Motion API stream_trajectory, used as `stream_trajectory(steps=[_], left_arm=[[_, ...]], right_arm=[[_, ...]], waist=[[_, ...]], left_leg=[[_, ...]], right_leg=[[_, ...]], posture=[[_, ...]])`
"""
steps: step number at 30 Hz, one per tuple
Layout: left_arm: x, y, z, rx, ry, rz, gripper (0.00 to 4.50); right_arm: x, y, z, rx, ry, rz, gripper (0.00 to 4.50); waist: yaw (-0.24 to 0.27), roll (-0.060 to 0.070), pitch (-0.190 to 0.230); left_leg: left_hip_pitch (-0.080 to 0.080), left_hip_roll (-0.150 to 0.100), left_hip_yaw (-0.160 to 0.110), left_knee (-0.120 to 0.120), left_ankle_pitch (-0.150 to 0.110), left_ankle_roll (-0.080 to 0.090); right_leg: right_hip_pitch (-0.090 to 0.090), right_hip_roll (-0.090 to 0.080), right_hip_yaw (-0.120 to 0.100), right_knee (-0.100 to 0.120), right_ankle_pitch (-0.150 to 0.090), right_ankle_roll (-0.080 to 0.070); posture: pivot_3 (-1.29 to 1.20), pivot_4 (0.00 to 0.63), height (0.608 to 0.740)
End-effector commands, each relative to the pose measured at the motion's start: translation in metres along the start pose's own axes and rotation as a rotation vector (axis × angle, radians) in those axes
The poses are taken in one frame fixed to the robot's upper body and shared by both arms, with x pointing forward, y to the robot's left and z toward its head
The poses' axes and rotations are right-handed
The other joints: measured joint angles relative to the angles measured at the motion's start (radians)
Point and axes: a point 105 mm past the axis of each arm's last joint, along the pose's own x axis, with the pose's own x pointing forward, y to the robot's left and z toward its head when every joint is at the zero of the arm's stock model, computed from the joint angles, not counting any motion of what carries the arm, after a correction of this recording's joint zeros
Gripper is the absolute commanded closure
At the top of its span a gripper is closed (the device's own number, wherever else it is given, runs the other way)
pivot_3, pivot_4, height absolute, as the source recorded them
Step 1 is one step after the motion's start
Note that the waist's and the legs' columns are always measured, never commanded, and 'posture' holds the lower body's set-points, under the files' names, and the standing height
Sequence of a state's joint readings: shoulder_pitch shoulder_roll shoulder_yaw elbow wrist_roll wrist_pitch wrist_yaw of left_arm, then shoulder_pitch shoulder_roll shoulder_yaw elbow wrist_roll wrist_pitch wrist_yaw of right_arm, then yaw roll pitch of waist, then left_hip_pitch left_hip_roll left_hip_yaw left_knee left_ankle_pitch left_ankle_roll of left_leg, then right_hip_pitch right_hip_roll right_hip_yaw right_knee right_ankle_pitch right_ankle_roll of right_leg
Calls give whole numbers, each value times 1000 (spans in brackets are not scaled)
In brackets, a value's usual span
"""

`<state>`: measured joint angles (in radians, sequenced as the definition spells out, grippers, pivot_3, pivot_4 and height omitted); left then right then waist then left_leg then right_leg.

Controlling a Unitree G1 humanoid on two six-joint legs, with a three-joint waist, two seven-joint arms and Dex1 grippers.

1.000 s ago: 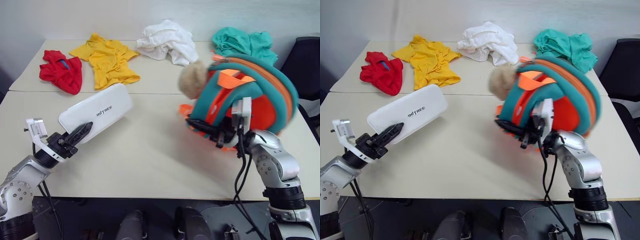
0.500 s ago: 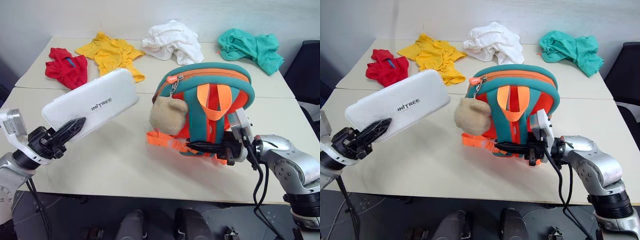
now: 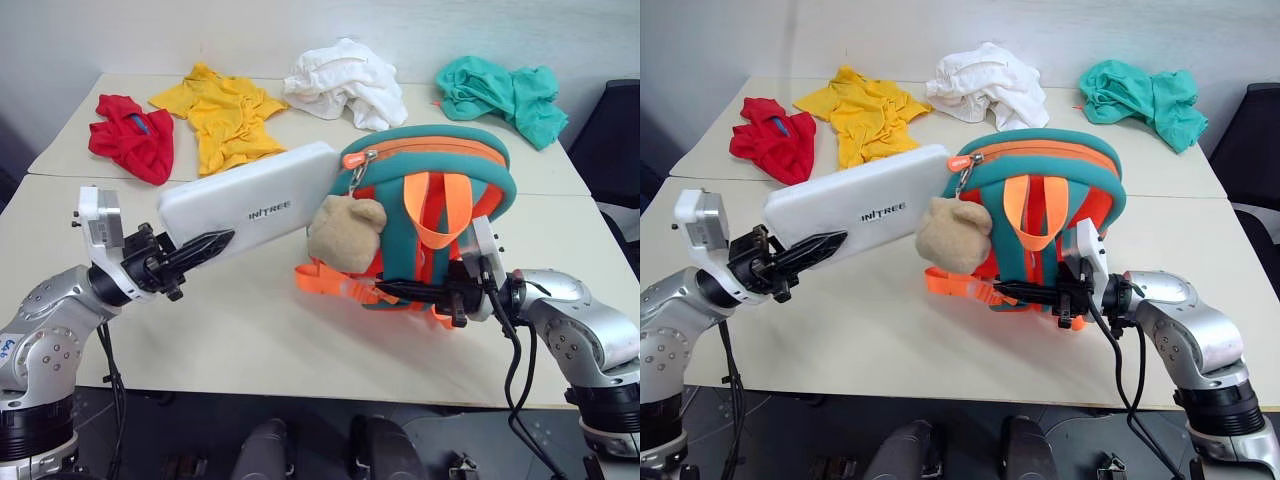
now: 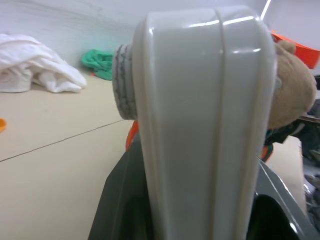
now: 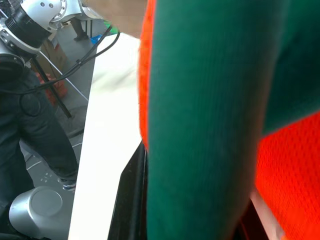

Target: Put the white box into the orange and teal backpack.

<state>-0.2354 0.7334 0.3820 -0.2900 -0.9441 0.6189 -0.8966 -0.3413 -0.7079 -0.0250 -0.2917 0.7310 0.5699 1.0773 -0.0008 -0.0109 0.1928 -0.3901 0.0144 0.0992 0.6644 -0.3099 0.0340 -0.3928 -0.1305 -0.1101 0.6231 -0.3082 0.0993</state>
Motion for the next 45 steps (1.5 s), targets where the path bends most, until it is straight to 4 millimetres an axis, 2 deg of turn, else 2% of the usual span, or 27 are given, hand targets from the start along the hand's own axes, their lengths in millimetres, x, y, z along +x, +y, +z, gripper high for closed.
stream_trajectory(steps=[1,2,4,6,10,12,15,20,24,27,29,30,36,37,38,42,45], left_arm=[[2,-11,9,38,5,-95,3171],[1,-11,9,50,18,-101,3171],[7,-10,-8,220,172,-140,3171],[11,-13,-20,283,263,-201,3171],[47,-11,-16,340,246,-273,3171],[66,-5,-18,350,263,-274,3171],[107,9,-14,323,267,-238,3171],[158,8,-18,216,328,-240,3171],[180,3,-23,221,337,-263,3171],[187,0,-25,213,292,-269,3171],[181,-2,-22,227,274,-281,2448],[176,-2,-20,234,274,-287,2241],[127,6,-9,303,250,-296,458],[114,11,-7,315,254,-292,173],[100,14,-6,334,270,-305,13],[55,18,-5,329,362,-392,13],[55,5,3,347,316,-450,13]], right_arm=[[1,0,9,-38,-21,4,4411],[1,-1,9,-39,-21,2,4411],[2,-2,10,-39,-27,-5,4411],[3,-3,11,-40,-32,-8,4411],[5,-5,11,-39,-44,-14,4411],[7,-5,11,-37,-43,-7,4411],[8,-4,9,-33,-40,6,4411],[10,-3,6,-30,-32,20,4411],[12,-1,5,-35,-29,25,4411],[12,0,4,-40,-36,11,4411],[11,-1,3,-46,-41,-7,4411],[10,-1,3,-49,-44,-15,4411],[6,-3,0,-49,-54,-43,4411],[6,-4,-1,-47,-55,-46,4411],[6,-4,-2,-46,-55,-48,4411],[4,-4,-4,-39,-55,-48,4411],[3,-5,-6,-41,-48,-47,4411]], waist=[[0,0,0],[0,0,0],[0,0,0],[4,0,0],[19,0,0],[22,0,0],[28,0,0],[22,-1,0],[21,-1,1],[22,-1,0],[24,-1,1],[23,-1,0],[5,-1,1],[3,-1,1],[-1,-1,1],[-2,-1,1],[6,-1,1]], left_leg=[[0,0,0,0,0,0],[0,0,0,0,0,0],[0,0,0,0,0,0],[0,0,0,1,1,0],[0,-1,0,1,1,0],[0,-1,0,1,1,0],[-1,-1,1,2,1,2],[-2,-2,5,3,2,4],[-1,-1,5,4,2,4],[0,0,5,4,2,3],[-1,0,5,4,2,3],[-1,0,5,4,2,3],[0,1,4,4,3,2],[0,0,4,4,3,2],[0,0,4,4,3,2],[1,0,4,3,3,2],[0,-1,4,4,3,3]], right_leg=[[0,0,0,0,0,0],[0,0,0,0,0,0],[0,0,0,0,0,0],[0,0,-1,-2,0,0],[0,-1,0,-2,0,0],[0,0,0,-1,0,1],[0,5,-2,2,0,1],[-1,7,-5,1,2,4],[-1,7,-5,2,2,4],[-1,8,-4,2,2,4],[-1,8,-4,3,2,4],[-1,8,-4,3,2,4],[-1,6,-4,3,2,4],[-1,4,-4,3,2,4],[-1,3,-4,3,2,4],[-1,3,-5,3,2,3],[-1,2,-5,3,2,3]], posture=[[0,150,740],[0,150,740],[0,150,740],[0,150,740],[0,150,740],[0,150,740],[0,150,740],[0,150,740],[0,150,740],[0,150,740],[0,150,740],[0,150,740],[0,150,740],[0,150,740],[0,150,740],[0,150,740],[0,150,740]])
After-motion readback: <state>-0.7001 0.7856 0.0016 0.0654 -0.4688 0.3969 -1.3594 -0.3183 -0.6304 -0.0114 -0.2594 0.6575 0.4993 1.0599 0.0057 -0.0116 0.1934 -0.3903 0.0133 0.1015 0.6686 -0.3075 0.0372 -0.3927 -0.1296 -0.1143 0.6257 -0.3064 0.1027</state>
